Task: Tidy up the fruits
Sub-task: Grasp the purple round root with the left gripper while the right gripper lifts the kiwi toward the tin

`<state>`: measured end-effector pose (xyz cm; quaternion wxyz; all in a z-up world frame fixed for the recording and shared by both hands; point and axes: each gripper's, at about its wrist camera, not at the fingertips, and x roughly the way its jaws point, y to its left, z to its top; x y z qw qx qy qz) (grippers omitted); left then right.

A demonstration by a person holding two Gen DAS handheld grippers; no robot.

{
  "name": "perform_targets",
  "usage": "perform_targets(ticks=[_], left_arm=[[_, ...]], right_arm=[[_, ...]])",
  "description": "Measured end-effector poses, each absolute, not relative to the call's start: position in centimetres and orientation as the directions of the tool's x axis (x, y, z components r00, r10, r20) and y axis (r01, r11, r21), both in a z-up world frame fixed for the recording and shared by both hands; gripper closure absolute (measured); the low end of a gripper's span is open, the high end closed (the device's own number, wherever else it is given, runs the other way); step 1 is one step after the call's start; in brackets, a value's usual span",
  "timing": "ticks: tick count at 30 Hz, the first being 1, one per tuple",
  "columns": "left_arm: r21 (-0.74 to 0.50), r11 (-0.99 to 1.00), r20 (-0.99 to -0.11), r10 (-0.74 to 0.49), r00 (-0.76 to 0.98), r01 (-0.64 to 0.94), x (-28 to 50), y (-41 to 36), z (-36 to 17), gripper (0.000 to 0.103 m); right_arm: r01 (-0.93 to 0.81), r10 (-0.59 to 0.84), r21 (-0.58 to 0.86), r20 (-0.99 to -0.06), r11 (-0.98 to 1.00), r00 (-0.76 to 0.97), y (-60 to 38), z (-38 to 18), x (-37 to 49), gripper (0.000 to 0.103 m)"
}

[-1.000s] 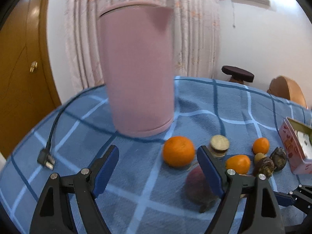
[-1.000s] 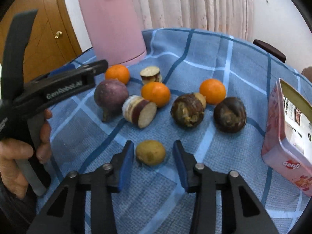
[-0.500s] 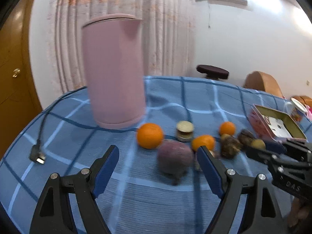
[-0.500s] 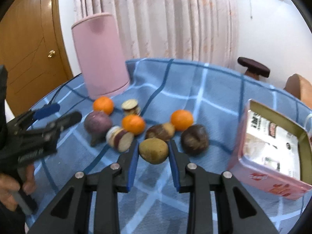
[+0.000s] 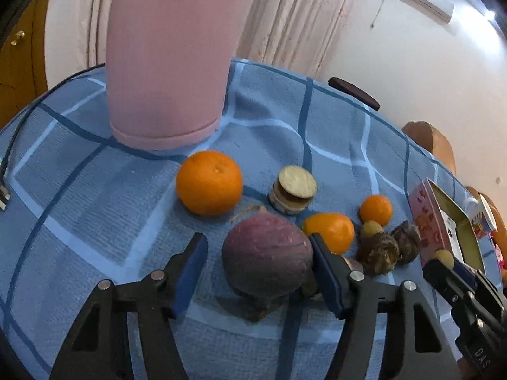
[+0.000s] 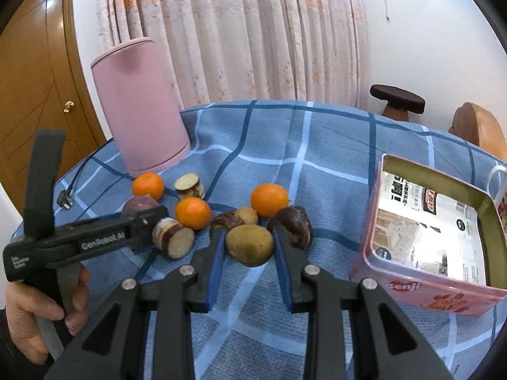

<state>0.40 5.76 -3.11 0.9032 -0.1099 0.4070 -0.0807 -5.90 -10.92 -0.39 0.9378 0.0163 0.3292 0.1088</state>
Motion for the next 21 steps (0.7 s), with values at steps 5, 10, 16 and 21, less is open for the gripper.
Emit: perform_targets(ticks=[5,10,16,21], left_arm=[[-0.306,0.95,-0.701,-0.268,0.661,0.06,0.4,6.0,-3.1,0.049],[-0.305,0.952,-0.627,-0.2,0.753,-0.001,-1.8,7.4,-1.7,0.049],[-0.233,0.971,-0.547,-0.17,0.82,0.047,-3.7,5.4,0.5,0.049],[-0.188,0.968,-0.497,-0.241,0.834,0.168,-3.8,1.7,2.5,0.049]], right_arm=[[-0.178,0.212,0.116,-0.59,0.977,0.779,-11.6,0.0,-6.0,0.07],[-0.161,0.21,0.138,-0.542,0.977,0.814,-12.8,1.0,-6.5,0.07],[-0.06,0.104,0.106,-0.482,0.993,0.87,-16.0,2.3,-6.8,0.07],[0.045,-0.002,0.078,-0.474,0.996,0.88,-20.2,2.3,-6.7,0.07]])
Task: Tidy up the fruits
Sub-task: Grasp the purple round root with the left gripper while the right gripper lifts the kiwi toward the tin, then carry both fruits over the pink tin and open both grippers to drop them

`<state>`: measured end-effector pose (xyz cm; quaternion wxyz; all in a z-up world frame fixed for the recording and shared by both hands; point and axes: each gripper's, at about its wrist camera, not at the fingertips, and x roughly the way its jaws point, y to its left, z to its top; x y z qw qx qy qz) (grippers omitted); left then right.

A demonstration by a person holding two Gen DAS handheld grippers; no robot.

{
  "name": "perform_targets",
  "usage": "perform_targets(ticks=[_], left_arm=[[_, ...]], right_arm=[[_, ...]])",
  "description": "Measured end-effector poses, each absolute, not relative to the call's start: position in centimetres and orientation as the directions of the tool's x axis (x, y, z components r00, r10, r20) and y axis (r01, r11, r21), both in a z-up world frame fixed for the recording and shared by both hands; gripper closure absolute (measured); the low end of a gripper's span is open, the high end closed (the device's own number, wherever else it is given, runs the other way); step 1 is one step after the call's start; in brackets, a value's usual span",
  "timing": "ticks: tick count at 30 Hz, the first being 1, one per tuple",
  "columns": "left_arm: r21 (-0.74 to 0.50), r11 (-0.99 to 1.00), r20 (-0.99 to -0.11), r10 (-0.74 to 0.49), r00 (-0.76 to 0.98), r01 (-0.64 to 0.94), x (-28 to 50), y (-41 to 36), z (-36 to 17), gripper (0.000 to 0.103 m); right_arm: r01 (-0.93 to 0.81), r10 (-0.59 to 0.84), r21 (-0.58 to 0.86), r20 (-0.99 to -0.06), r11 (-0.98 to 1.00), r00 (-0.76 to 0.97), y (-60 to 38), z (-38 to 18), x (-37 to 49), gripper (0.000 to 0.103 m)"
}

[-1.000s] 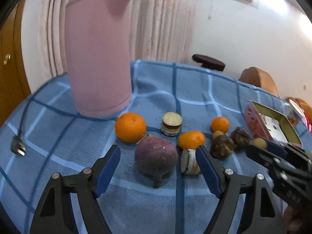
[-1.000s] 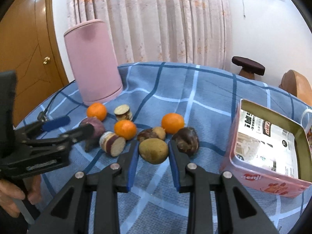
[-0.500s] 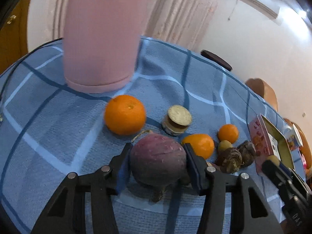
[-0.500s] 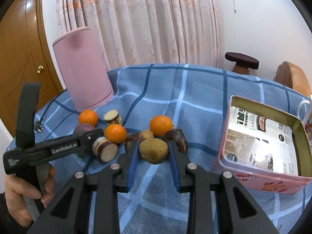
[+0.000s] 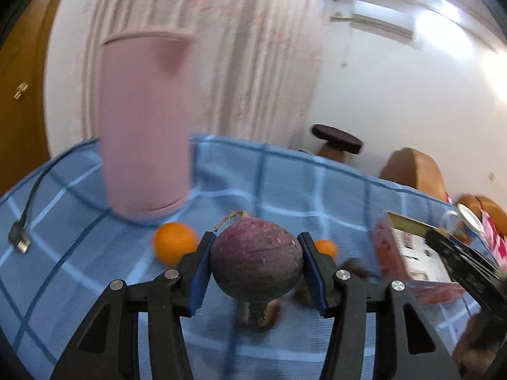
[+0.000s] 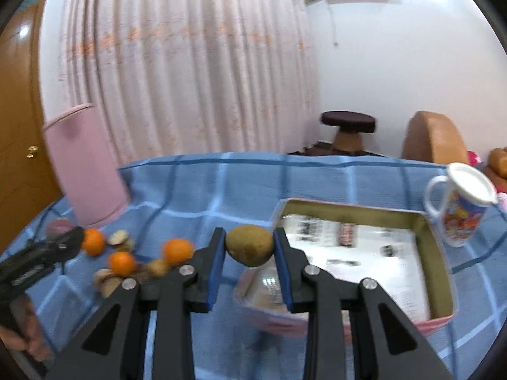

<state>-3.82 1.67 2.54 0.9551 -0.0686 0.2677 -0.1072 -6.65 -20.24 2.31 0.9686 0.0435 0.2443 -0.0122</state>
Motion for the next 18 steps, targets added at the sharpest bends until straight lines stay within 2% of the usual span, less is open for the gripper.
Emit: perform_targets(ticks=[7,14,18], left_arm=[[-0.151,0.933,-0.497,-0.358,0.79,0.328,-3.2,-6.0,3.2,0.049],[-0.112,0.882,-0.514,-0.445,0.733,0.457,-2.4,-14.7,2.9,0.049],[-0.09,0.874,-0.543,-0.445,0.712,0.477,-1.8,-17.1,2.0,0.049]], right_arm=[[0.18,-0.136,0.036,-0.516,0.983,0.846,-27.3,1.3,-6.6,0.07],[0.215,-0.136,0.076,-0.562,0.974,0.816,-31.7,0.7,-6.1,0.07],[0.215,-0.151,0.045,-0.575,0.976,0.804,-31.9,0.4,-5.6,0.07]])
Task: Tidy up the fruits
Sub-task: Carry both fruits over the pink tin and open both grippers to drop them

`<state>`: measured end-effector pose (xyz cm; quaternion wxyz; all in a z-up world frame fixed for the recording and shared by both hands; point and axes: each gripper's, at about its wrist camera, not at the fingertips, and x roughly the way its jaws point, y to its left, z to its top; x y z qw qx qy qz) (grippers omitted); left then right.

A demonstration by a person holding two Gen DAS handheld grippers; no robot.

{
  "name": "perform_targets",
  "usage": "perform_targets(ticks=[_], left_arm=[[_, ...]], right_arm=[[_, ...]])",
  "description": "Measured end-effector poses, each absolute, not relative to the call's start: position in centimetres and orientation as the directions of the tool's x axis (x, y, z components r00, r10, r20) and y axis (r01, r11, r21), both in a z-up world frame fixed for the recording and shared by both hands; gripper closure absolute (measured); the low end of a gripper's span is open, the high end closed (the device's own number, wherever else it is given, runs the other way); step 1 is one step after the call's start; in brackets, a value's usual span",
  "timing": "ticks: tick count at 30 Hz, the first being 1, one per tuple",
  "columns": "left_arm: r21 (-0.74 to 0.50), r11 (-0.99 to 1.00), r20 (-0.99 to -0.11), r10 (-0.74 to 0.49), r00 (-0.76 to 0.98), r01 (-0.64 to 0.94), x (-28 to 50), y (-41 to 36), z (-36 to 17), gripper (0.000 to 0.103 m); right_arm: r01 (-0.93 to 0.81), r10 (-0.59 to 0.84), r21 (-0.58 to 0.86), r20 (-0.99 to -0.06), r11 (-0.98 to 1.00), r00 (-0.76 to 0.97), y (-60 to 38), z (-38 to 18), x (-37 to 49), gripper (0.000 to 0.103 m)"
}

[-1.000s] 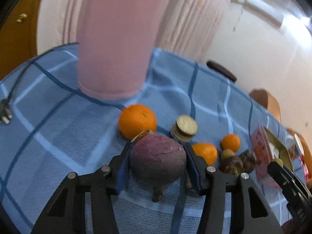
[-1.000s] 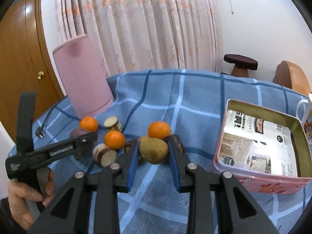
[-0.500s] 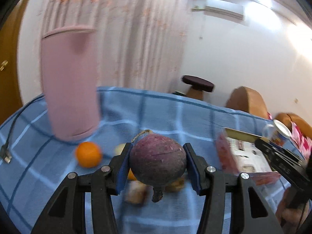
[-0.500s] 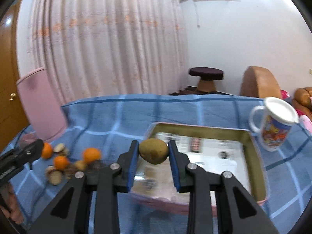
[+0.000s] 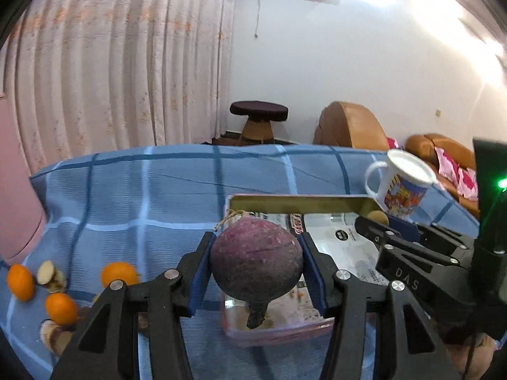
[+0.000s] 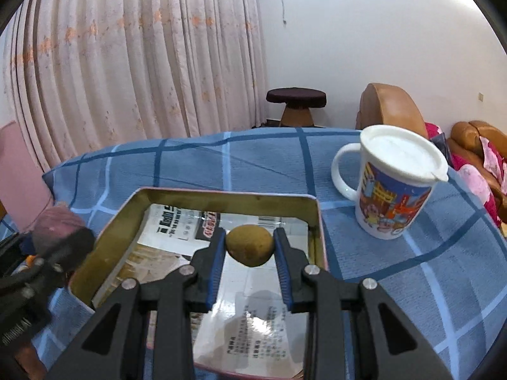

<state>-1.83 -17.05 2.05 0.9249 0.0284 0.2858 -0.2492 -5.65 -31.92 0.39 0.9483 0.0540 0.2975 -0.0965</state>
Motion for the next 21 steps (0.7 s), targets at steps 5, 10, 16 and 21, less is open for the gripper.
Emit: perform_targets(ticks=[5,10,16,21], left_arm=[[-0.069,0.884,-0.583,-0.411,0.701,0.461,-1.3,-17.7,0.9,0.049],[-0.068,0.884,-0.587,-0.411,0.698,0.463,-0.9,-17.7,0.9,0.049],[-0.024,0.851,-0.533,-0.455,0.714,0.524,-1.8,-19.4,1.2,0.049],[-0.072,0.82,-0.573,-0.5,0.649,0.568,-1.0,-19.6,0.8,0.049]], right_arm=[[0.217,-0.158,0.025,-0.607,0.976,0.779,-31.7,-0.3,-4.8,0.07],[0.215,-0.163,0.012,-0.612,0.977,0.774,-31.4,-0.5,-4.7,0.07],[0.21,-0.151,0.022,-0.624,0.977,0.767,-31.3,-0.6,-4.6,0.068],[0.216,-0.119,0.074,-0.644,0.973,0.756,-32.1,-1.0,-4.6,0.068]])
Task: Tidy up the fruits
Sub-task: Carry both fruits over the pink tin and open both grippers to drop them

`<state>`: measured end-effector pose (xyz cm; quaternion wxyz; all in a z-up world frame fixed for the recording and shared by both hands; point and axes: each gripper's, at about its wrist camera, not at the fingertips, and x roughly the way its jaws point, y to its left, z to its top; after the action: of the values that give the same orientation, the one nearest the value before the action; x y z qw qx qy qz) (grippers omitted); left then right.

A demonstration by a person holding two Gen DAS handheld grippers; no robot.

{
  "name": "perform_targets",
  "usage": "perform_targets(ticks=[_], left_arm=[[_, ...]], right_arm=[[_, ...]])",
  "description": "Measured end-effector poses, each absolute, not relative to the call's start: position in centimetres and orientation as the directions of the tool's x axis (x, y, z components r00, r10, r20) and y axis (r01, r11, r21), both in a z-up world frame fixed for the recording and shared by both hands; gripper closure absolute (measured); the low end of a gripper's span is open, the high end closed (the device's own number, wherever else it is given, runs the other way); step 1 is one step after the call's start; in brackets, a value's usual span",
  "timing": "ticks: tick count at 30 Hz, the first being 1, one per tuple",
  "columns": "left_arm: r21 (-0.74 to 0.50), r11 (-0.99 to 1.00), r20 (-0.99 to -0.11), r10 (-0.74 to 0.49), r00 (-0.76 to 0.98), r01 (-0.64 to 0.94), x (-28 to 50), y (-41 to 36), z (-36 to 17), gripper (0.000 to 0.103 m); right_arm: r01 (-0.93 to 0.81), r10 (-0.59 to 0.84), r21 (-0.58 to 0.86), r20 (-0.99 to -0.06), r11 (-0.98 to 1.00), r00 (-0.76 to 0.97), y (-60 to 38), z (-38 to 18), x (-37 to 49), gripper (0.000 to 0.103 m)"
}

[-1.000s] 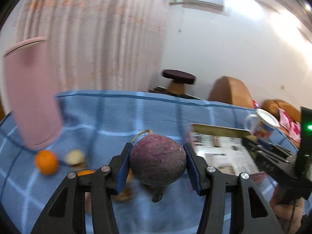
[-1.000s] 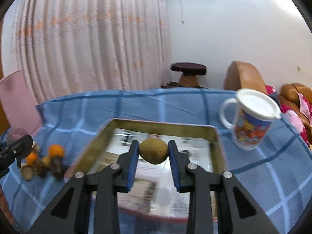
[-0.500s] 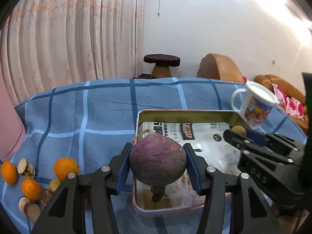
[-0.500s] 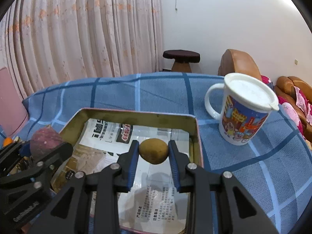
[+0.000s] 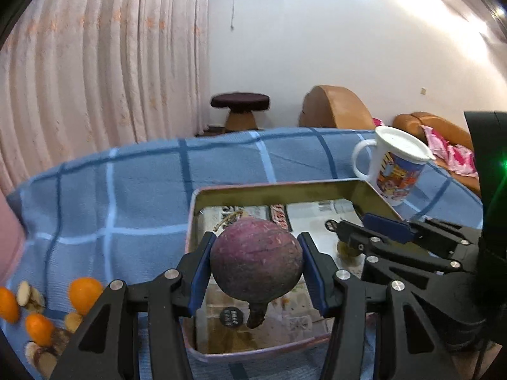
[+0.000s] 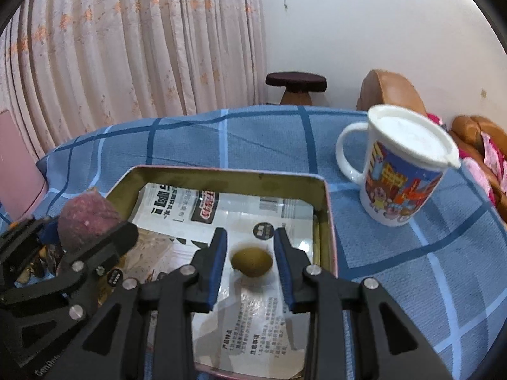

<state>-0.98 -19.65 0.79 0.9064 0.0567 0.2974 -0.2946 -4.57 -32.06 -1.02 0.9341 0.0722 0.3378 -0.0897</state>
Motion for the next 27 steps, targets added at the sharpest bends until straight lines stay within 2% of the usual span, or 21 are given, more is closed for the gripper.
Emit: perform_targets(ticks=[4,11,18,20,21,23,24,25,27], left_arm=[[-0.125,0.815,-0.621,-0.509,0.596,0.566,0.3,-19.9,0.0,0.049],[-0.084,0.828,-0.635,-0.473,0.611,0.554,0.3,-20.6,-0.1,0.049],[-0.097,0.832,-0.614,-0.482,0.625,0.546,0.3,-20.2,0.1,0.046],[-0.097,0.839,-0.603,-0.477,0.639,0.535,0.2,-19.7,0.3,0.038],[-0.105,0.835,-0.591,-0.489,0.642,0.54,0.0,-19.4,0.4,0.036],[-0.115,0.829,-0.568,-0.507,0.648,0.548,-0.4,-19.1,0.8,0.026],[-0.114,0.828,-0.559,-0.51,0.653,0.549,-0.6,-18.9,1.0,0.023],[-0.109,0.828,-0.545,-0.512,0.664,0.55,-0.9,-18.9,1.3,0.022],[-0.104,0.825,-0.506,-0.525,0.684,0.556,-1.7,-18.5,2.0,0.022]], right_arm=[[0.214,-0.115,0.076,-0.647,0.974,0.754,-32.0,-1.1,-4.7,0.069],[0.231,-0.119,0.087,-0.654,0.969,0.747,-32.5,-0.8,-4.6,0.07],[0.198,-0.05,0.165,-0.633,0.966,0.773,-33.2,-0.6,-4.9,0.061],[0.191,-0.017,0.22,-0.614,0.957,0.789,-33.7,-0.3,-5.3,0.06],[0.191,-0.006,0.248,-0.596,0.95,0.803,-34.1,0.0,-5.6,0.056],[0.195,-0.001,0.31,-0.53,0.931,0.848,-35.0,0.9,-6.9,0.036],[0.196,-0.007,0.332,-0.495,0.923,0.869,-35.3,1.3,-7.5,0.019],[0.198,-0.02,0.35,-0.453,0.916,0.891,-35.6,1.9,-8.3,0.01],[0.209,-0.056,0.357,-0.395,0.91,0.917,-35.8,2.9,-9.6,0.004]])
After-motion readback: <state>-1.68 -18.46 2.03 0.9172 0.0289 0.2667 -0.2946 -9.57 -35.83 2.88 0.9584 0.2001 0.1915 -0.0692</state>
